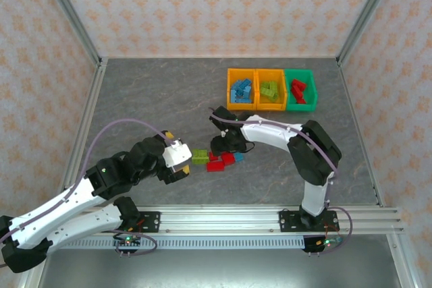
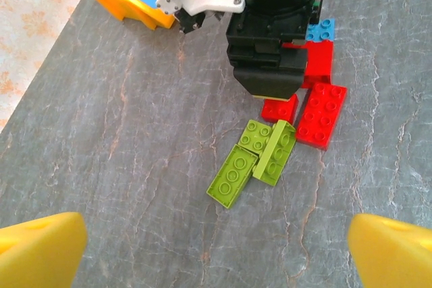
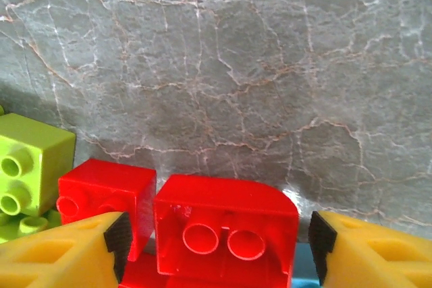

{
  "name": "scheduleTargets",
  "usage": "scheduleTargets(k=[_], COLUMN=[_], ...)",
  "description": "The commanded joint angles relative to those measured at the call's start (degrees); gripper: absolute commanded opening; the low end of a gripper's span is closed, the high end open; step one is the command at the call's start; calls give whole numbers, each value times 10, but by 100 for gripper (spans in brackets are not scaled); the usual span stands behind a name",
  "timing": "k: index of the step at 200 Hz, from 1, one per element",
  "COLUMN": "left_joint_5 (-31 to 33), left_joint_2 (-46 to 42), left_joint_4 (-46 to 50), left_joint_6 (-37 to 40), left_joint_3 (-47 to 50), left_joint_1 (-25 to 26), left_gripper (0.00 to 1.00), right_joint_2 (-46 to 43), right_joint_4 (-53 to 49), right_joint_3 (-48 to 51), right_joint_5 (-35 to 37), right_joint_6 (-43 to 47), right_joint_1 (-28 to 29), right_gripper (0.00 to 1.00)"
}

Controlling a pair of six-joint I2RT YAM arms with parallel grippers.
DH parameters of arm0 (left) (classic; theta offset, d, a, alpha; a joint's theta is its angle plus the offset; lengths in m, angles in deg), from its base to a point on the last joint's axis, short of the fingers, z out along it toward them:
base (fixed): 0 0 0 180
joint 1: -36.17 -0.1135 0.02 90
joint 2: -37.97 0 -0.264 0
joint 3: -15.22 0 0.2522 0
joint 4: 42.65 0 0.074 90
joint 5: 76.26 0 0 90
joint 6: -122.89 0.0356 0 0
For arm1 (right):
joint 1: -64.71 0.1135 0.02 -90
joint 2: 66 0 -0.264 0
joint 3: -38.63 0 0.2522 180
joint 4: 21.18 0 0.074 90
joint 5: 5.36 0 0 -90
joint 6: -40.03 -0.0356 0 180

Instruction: Sort the legos into containers by color

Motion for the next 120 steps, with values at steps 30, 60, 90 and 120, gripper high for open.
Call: scheduleTargets(k=[30, 60, 90, 120], left_joint_5=[-12, -12, -12, -11], left_joint_2=[-4, -3, -2, 0], left_joint_4=[-11, -13, -15, -14], left_joint_6=[12, 11, 12, 11], left_joint_3=[10, 12, 13, 12], left_joint_1=[1, 1, 1, 1], left_gripper=[100, 100, 100, 100], right_joint_2=[27, 19, 11, 23], right_joint_4=[-10, -19, -15, -2], right_joint_3=[-12, -7, 3, 0], right_joint_5=[37, 49, 49, 52], right_joint_6=[-12, -13, -10, -19], right_joint_1=[2, 2, 2, 2], right_gripper=[61, 57, 59, 51])
